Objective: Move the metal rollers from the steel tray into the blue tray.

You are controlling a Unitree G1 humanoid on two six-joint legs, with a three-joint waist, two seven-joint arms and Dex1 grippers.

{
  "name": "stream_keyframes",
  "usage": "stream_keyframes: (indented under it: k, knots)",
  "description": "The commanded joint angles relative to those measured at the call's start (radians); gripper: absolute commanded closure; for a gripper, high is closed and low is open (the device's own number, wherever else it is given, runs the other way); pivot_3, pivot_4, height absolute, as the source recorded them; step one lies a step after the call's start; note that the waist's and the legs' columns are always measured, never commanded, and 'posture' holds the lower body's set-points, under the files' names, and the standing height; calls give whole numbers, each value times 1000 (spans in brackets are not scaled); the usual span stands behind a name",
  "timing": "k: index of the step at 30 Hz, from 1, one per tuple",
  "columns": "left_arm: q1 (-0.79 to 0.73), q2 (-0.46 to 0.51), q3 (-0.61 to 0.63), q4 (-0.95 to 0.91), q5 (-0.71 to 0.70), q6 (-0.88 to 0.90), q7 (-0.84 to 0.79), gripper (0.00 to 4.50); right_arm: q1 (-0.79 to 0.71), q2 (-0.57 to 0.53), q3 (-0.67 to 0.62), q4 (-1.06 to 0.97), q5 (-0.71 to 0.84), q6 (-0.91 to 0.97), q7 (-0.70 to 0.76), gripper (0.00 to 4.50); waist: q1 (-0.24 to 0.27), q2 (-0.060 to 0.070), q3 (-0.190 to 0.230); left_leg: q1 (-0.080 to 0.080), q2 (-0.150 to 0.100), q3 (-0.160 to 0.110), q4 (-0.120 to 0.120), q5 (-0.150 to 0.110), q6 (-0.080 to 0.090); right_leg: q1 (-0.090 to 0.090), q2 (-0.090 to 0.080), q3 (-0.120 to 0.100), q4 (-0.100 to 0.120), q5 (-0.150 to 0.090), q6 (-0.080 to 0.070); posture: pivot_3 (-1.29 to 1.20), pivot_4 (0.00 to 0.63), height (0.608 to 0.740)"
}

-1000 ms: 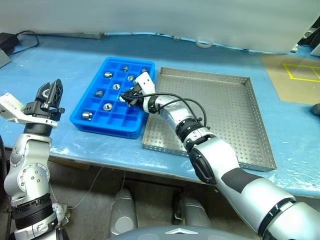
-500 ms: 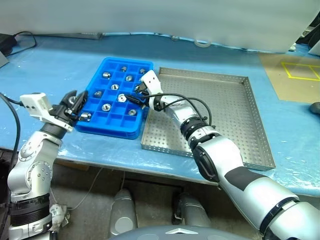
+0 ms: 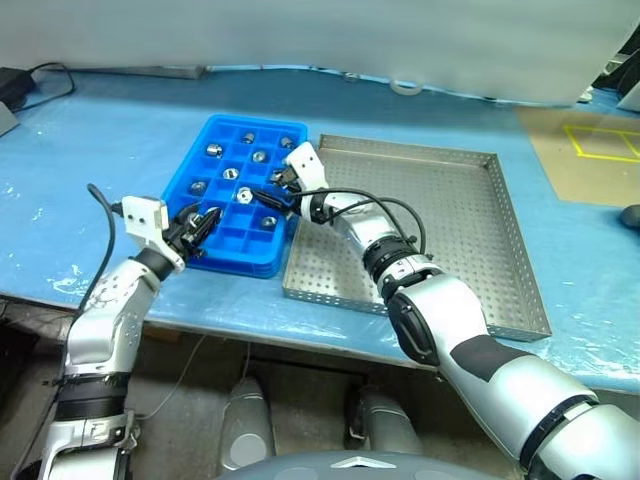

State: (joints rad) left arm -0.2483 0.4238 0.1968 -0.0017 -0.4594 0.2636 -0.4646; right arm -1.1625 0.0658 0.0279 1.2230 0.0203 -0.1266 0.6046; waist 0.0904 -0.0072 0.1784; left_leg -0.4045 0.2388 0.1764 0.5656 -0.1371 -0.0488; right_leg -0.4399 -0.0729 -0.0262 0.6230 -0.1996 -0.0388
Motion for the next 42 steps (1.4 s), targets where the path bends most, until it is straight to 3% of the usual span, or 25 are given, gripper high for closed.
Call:
stream_keyframes:
  k: [1,9,28,35,40,42]
  knots:
    - [-73,-18,-21,75,46,-72,-24,2623,10,8,-5,-37,-1,-25,-4,806,-1,0,0,0,0,0,0,0,0,0,0,0,0,0,0,3,150,740]
    - [-109,-17,-70,139,97,-73,-96,2623,40,11,0,-59,-12,-18,-7,806,-20,0,0,0,0,0,0,0,0,0,0,0,0,0,0,-34,150,740]
    - [-2,10,-62,-4,112,31,-90,2623,40,17,0,-47,-23,-12,-22,806,-28,1,0,2,0,1,0,0,0,0,0,1,0,-1,-1,-13,150,740]
    - [-54,-10,-39,15,106,43,-58,425,44,11,-5,-51,-21,-11,-25,772,-21,1,0,1,0,1,0,0,0,0,0,1,0,-1,-1,-16,150,740]
    - [-65,-6,7,-47,43,48,-74,425,51,-19,-27,-67,6,-6,24,772,-22,1,0,1,0,0,0,0,0,0,0,1,0,-1,-1,-23,150,740]
    - [-55,1,19,-73,30,44,-80,425,64,-37,-43,-91,39,3,113,772,-21,1,0,0,0,0,0,0,0,0,0,0,0,-1,-1,-23,150,740]
